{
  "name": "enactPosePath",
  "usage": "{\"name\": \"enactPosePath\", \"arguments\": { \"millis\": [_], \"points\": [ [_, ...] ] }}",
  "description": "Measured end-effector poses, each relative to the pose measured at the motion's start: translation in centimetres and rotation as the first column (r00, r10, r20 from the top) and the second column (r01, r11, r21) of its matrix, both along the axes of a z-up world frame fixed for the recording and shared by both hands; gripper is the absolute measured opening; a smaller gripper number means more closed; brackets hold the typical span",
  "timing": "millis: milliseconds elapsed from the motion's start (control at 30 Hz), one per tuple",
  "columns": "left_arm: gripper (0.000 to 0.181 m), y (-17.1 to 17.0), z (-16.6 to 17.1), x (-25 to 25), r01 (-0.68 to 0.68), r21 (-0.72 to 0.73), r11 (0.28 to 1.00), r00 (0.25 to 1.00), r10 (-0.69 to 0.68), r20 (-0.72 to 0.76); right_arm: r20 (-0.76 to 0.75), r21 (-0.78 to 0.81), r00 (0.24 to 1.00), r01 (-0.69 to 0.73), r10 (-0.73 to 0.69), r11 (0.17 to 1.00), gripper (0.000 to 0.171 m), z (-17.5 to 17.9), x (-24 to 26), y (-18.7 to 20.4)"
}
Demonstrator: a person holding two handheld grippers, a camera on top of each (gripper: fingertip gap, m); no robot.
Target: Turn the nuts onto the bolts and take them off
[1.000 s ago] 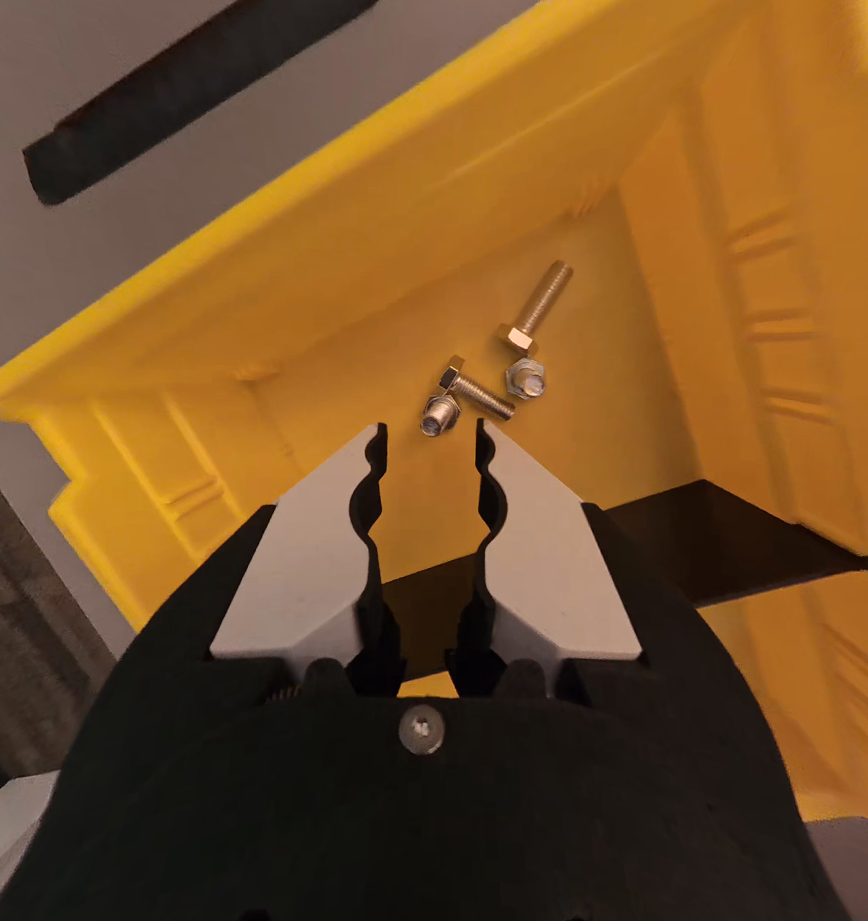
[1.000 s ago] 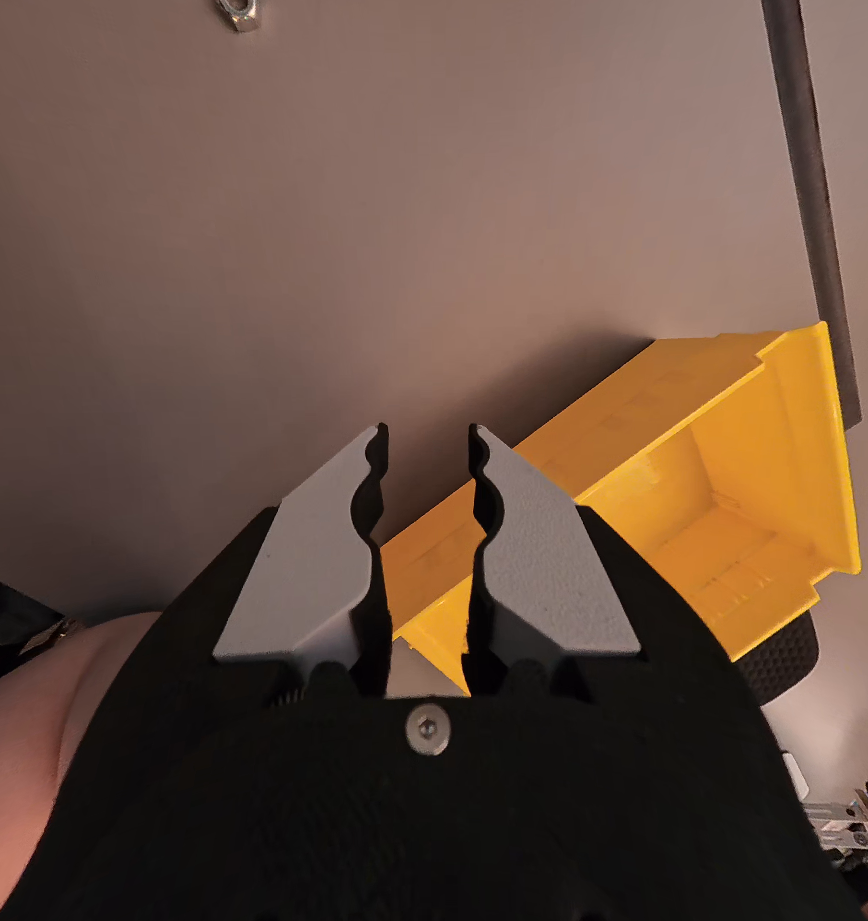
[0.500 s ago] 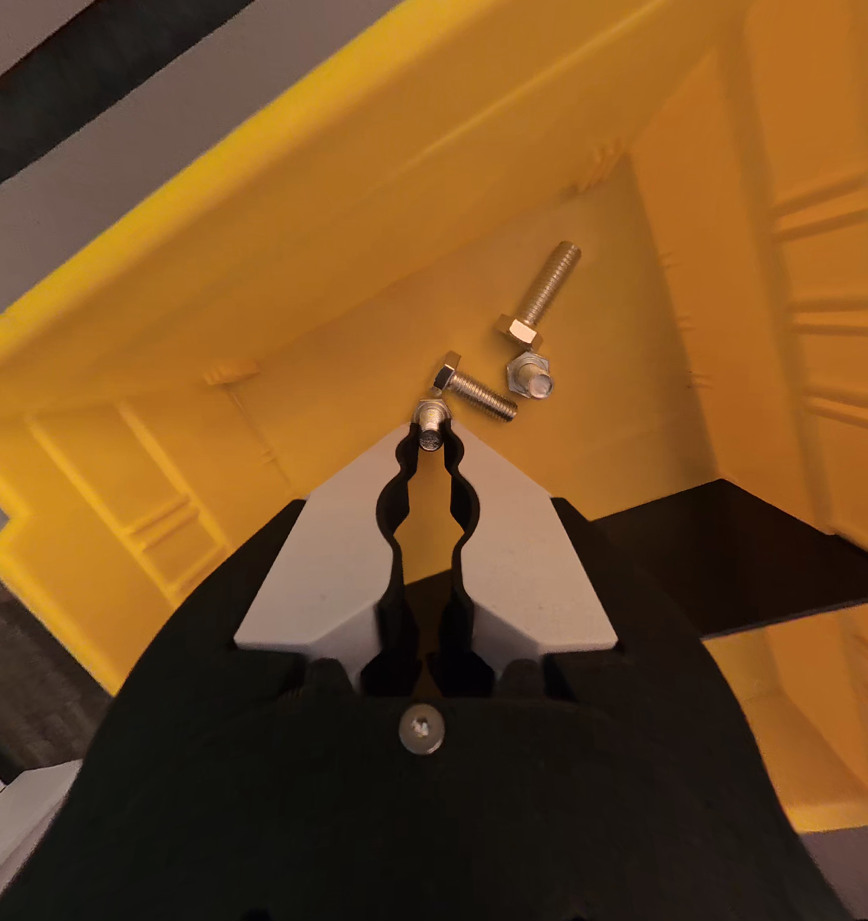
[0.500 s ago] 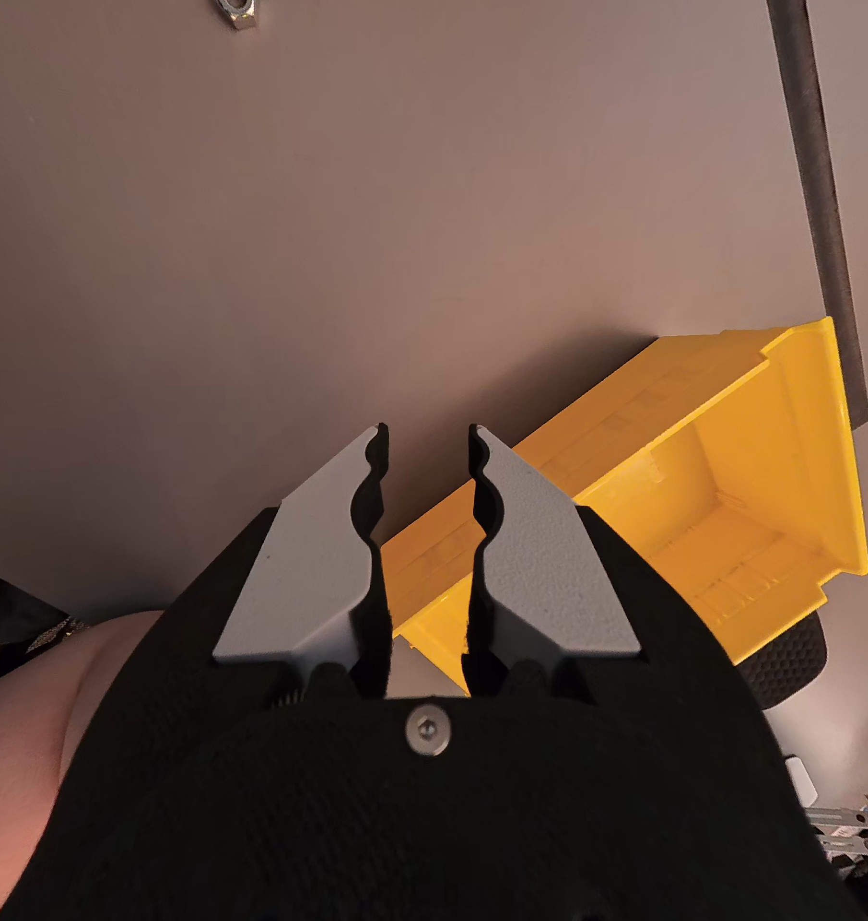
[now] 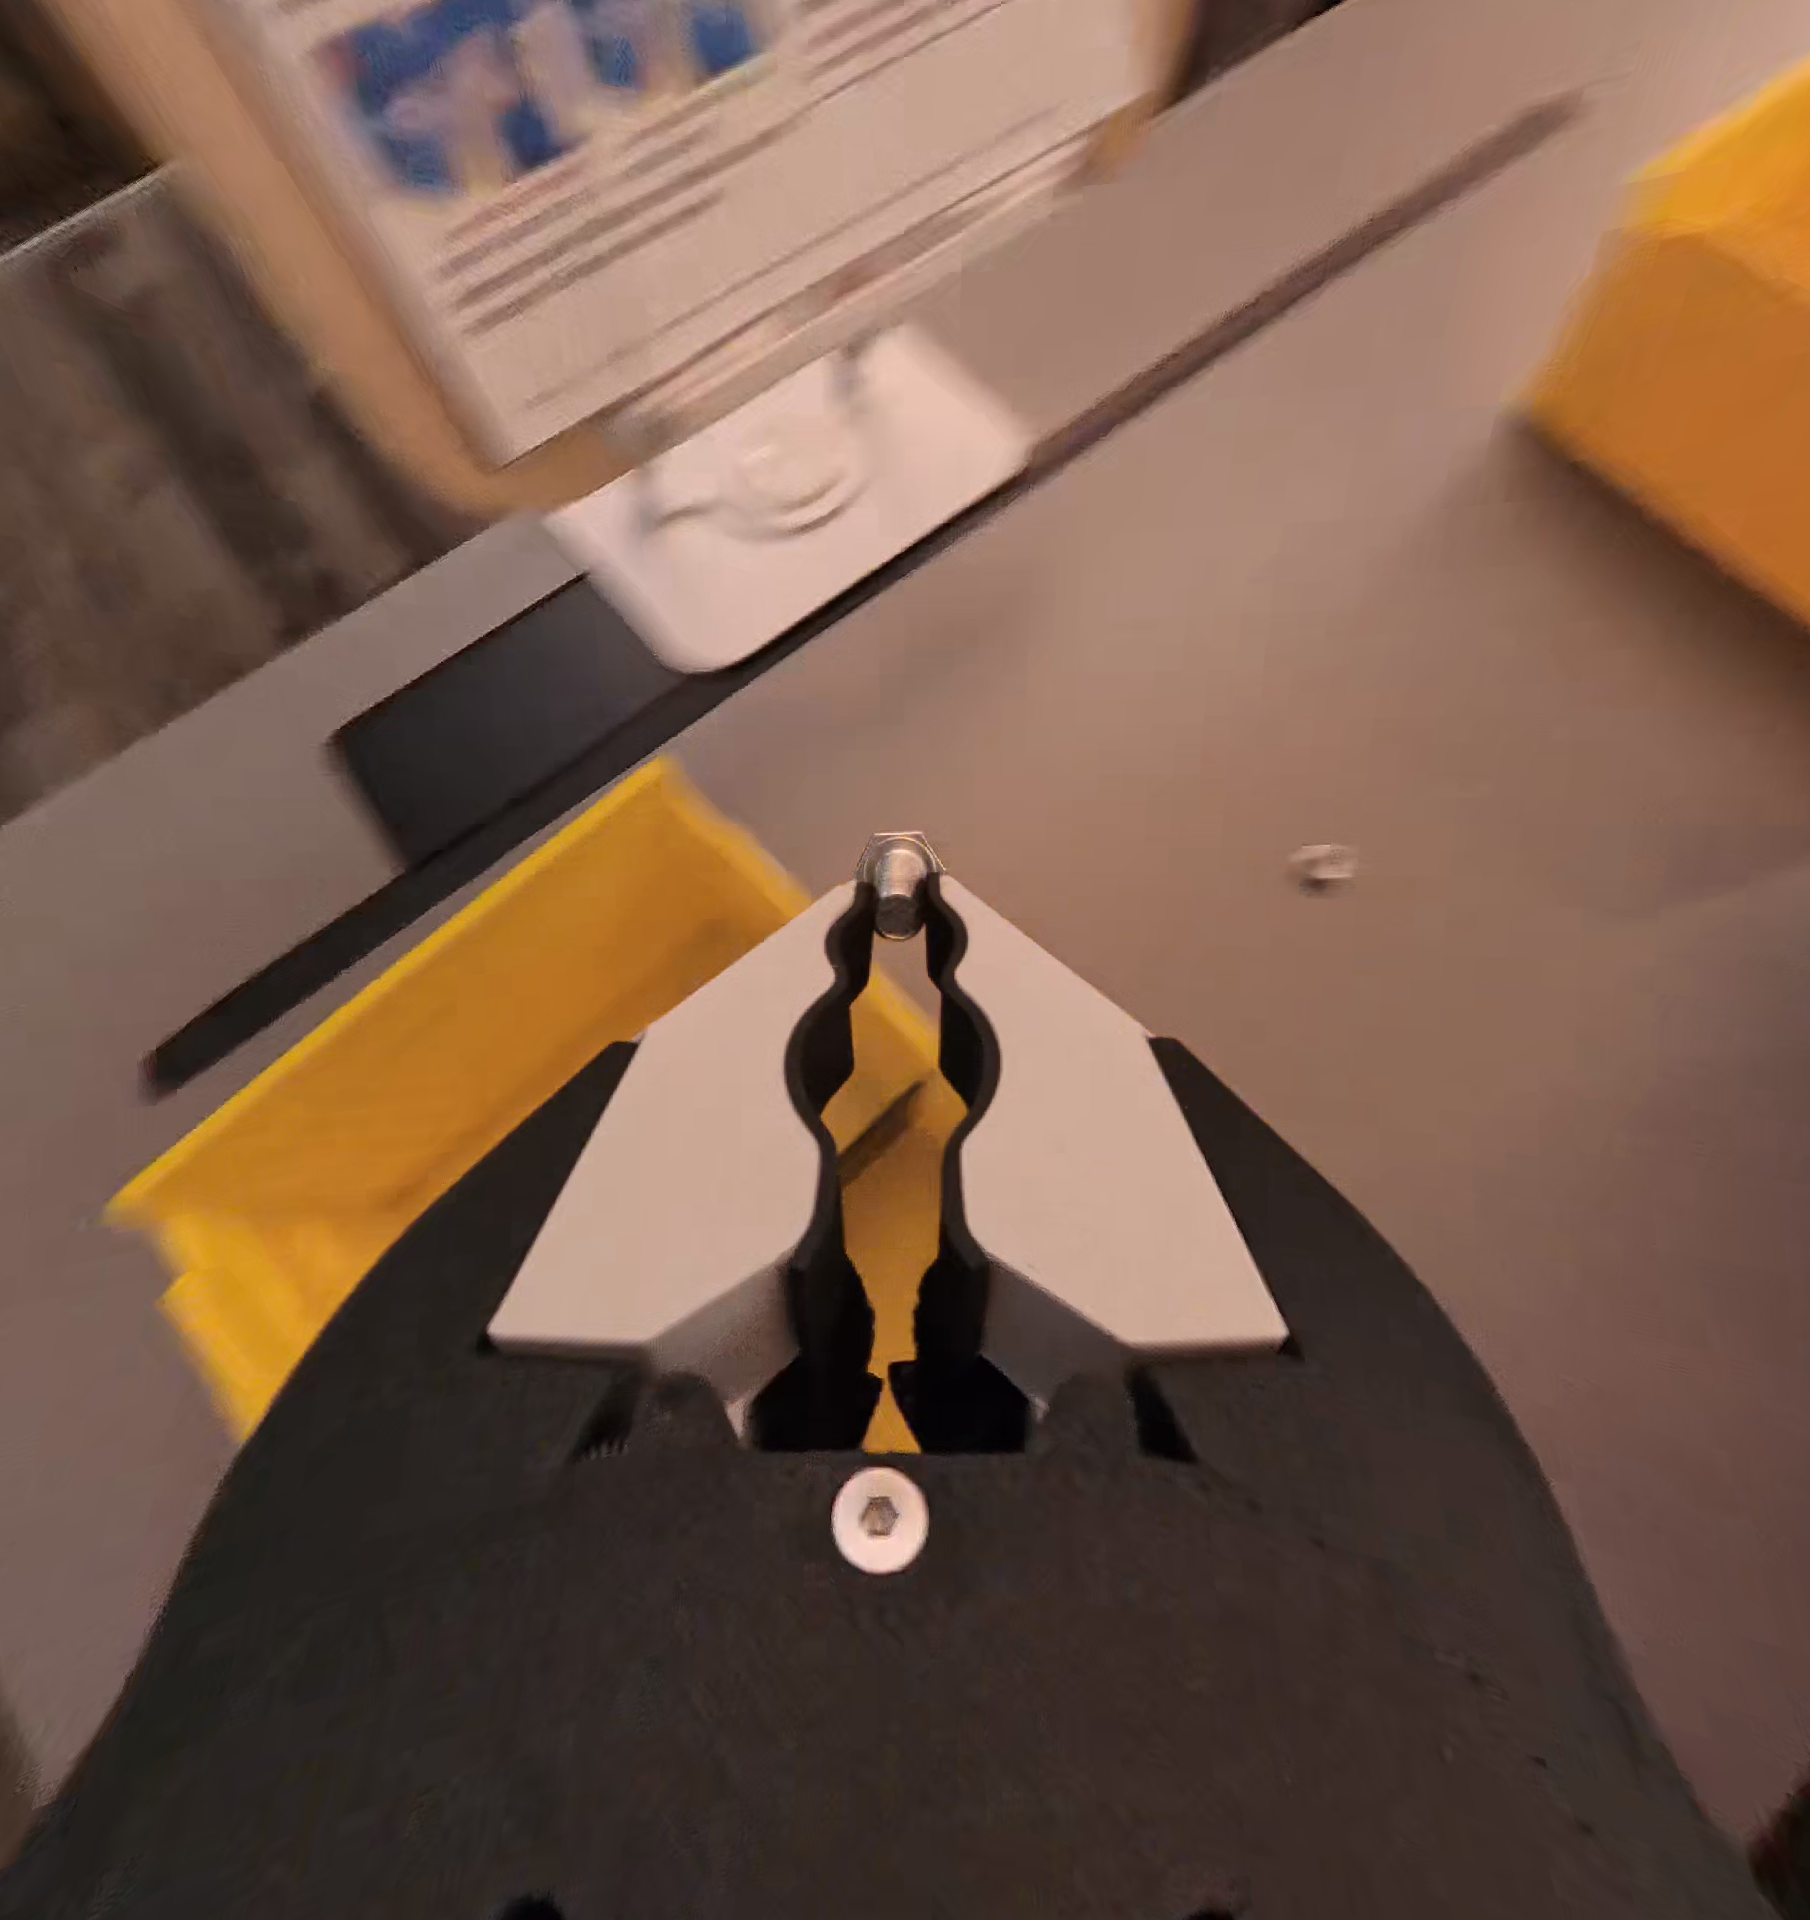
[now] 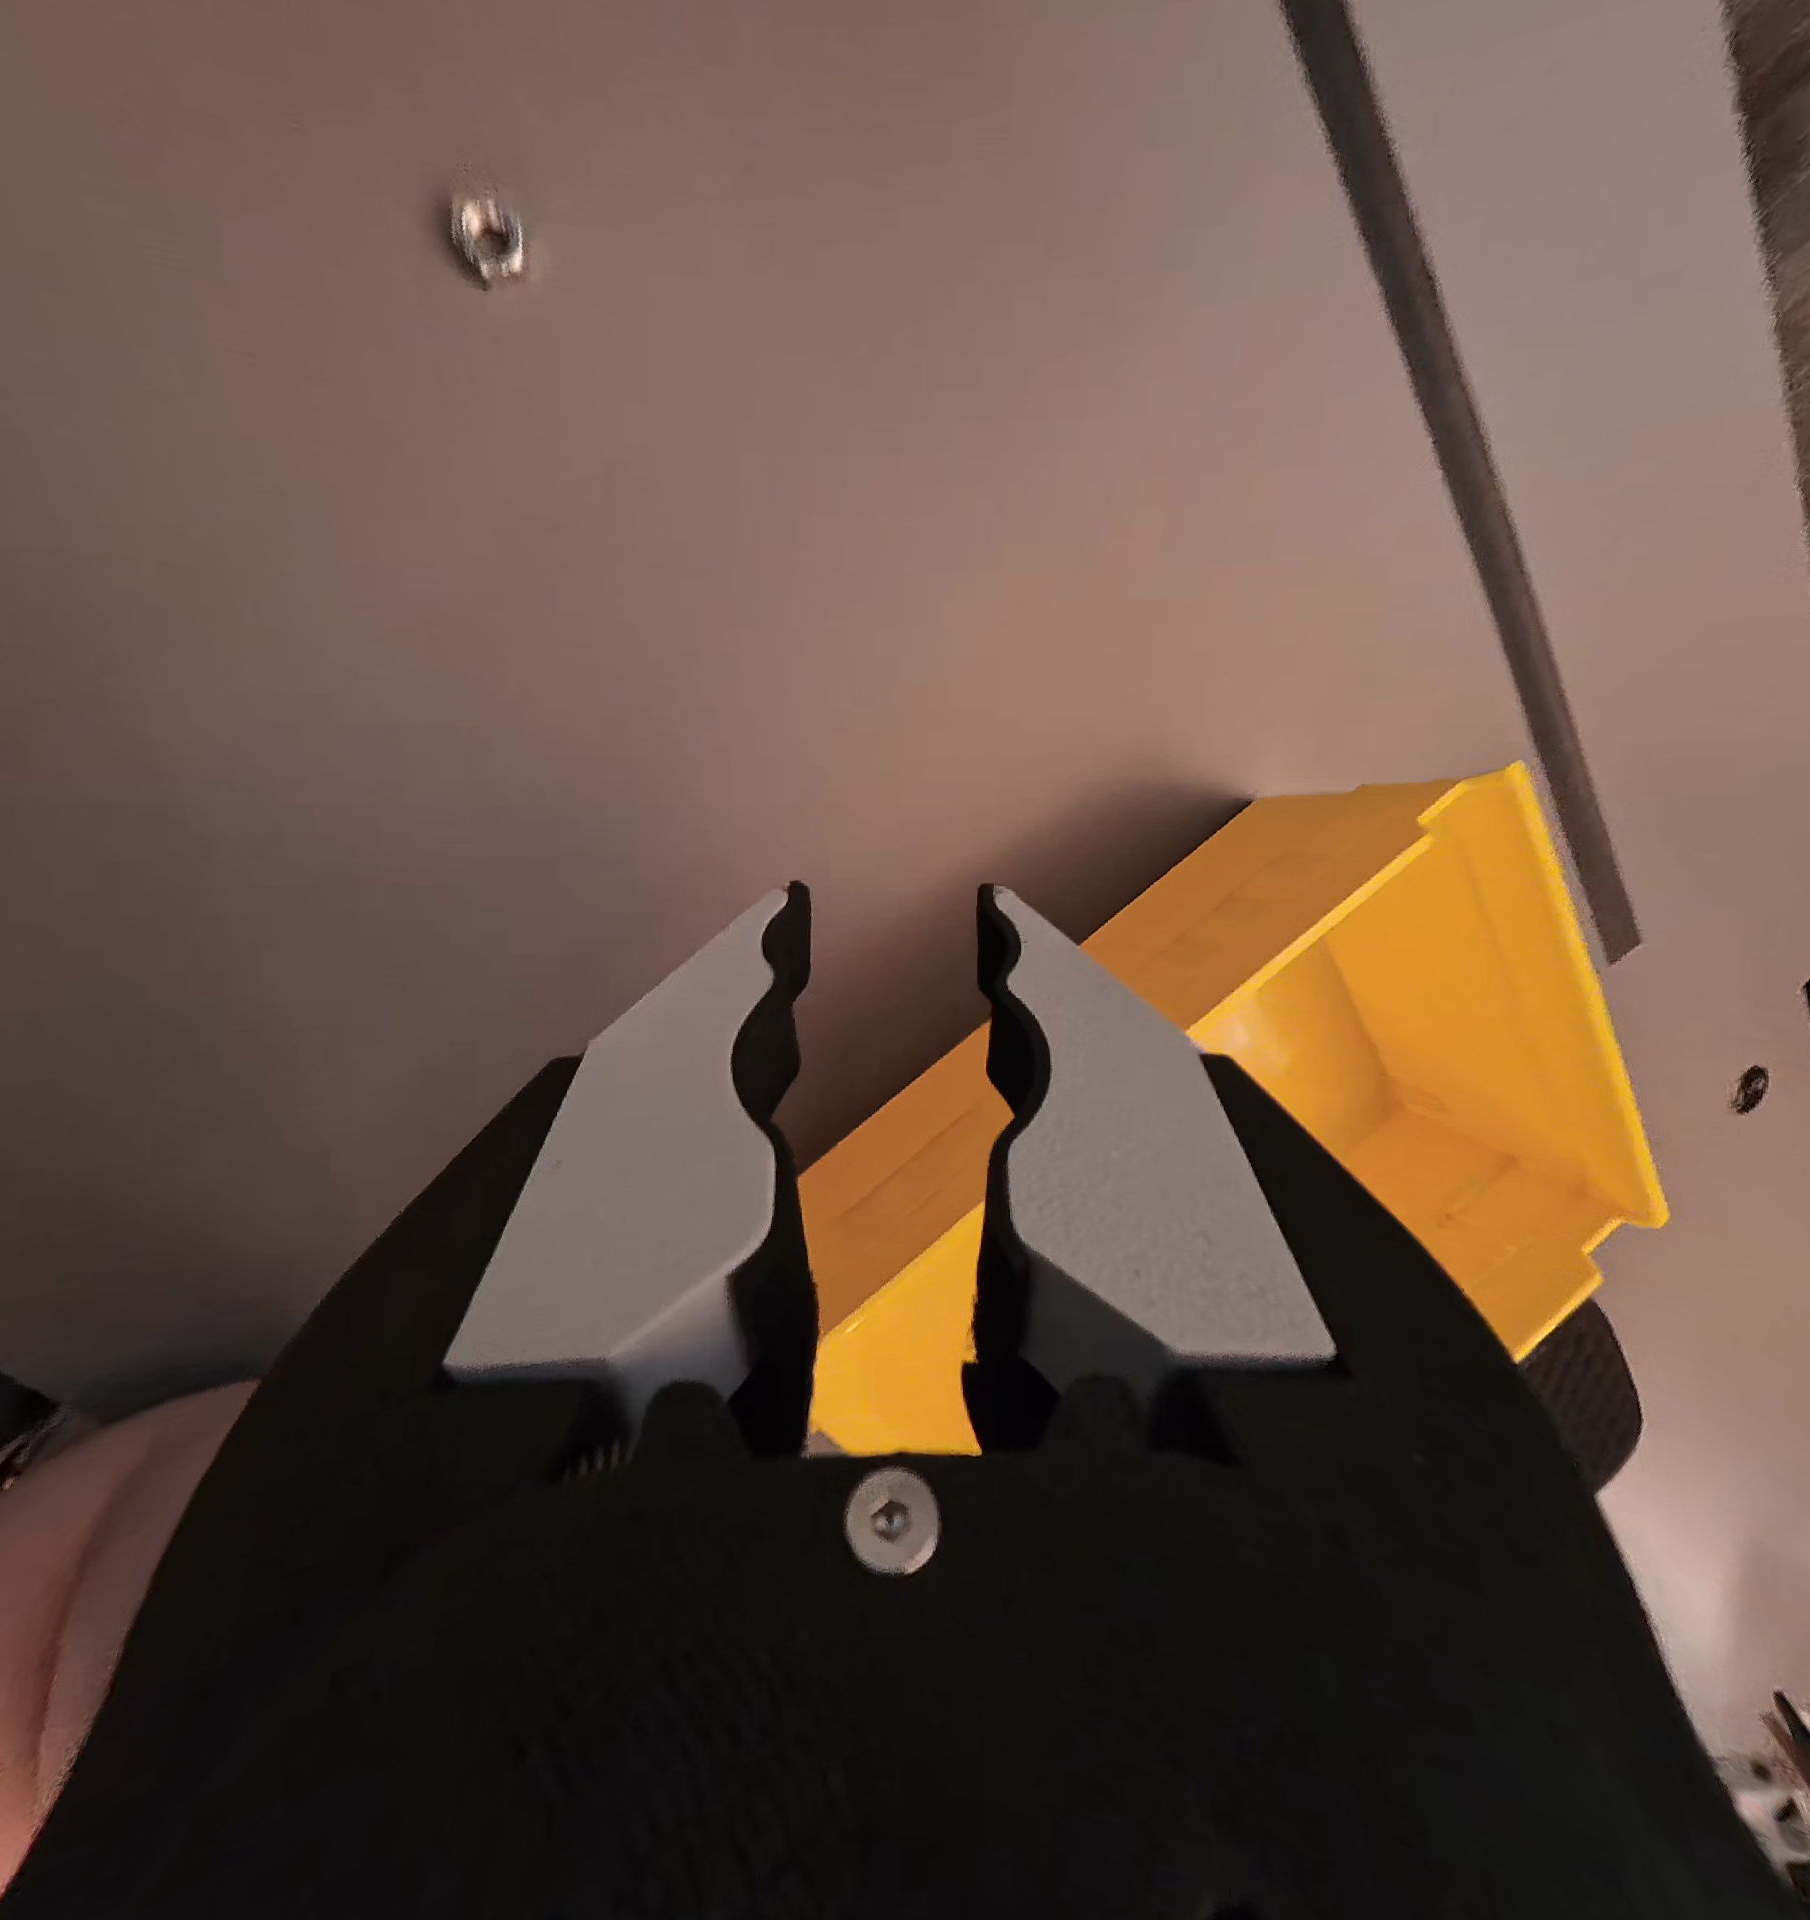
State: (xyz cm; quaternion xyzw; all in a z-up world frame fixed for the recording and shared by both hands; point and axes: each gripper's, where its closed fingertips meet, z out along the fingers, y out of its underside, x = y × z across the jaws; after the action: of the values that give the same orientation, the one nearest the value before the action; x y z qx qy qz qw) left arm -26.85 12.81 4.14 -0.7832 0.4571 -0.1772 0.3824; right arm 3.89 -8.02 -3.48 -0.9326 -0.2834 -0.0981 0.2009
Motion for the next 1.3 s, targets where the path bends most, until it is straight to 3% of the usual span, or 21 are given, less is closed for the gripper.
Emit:
{"name": "enactPosePath", "arguments": {
  "millis": [33, 133, 267, 500, 700, 1133, 1300],
  "points": [
    [0.007, -2.0, 0.7, 1.8, 0.097, -0.014, 0.995, 0.994, -0.097, 0.043, -0.004, 0.025, 1.0, -0.005, 0.005, 1.0, 0.031, 0.4, -0.1, 0.3],
    [0.007, -7.7, 0.7, 6.3, 0.336, -0.084, 0.938, 0.941, -0.33, 0.072, -0.01, 0.062, 1.0, -0.015, 0.016, 0.998, 0.031, 1.0, -0.4, 0.5],
    [0.008, -11.7, -3.5, 11.3, 0.464, -0.128, 0.877, 0.873, -0.477, -0.103, -0.024, 0.062, 0.998, -0.06, 0.062, 0.996, 0.031, 0.9, -1.0, 0.3],
    [0.007, -14.4, -11.2, 14.8, 0.536, -0.24, 0.809, 0.74, -0.587, -0.328, -0.099, 0.155, 0.974, -0.187, 0.203, 0.97, 0.03, 2.4, -3.4, 0.7],
    [0.007, -17.9, -16.6, 14.9, 0.62, -0.382, 0.686, 0.57, -0.727, -0.381, -0.105, 0.173, 0.966, -0.217, 0.237, 0.961, 0.03, 2.9, -3.2, -0.2],
    [0.008, -18.2, -18.9, 14.9, 0.628, -0.403, 0.666, 0.516, -0.744, -0.425, -0.105, 0.166, 0.941, -0.302, 0.321, 0.939, 0.03, 2.8, -3.7, -1.5],
    [0.022, -17.6, -16.3, 14.5, 0.614, -0.392, 0.685, 0.583, -0.728, -0.36, -0.092, 0.148, 0.903, -0.405, 0.42, 0.902, 0.03, 2.1, -5.6, -1.5]
  ]
}}
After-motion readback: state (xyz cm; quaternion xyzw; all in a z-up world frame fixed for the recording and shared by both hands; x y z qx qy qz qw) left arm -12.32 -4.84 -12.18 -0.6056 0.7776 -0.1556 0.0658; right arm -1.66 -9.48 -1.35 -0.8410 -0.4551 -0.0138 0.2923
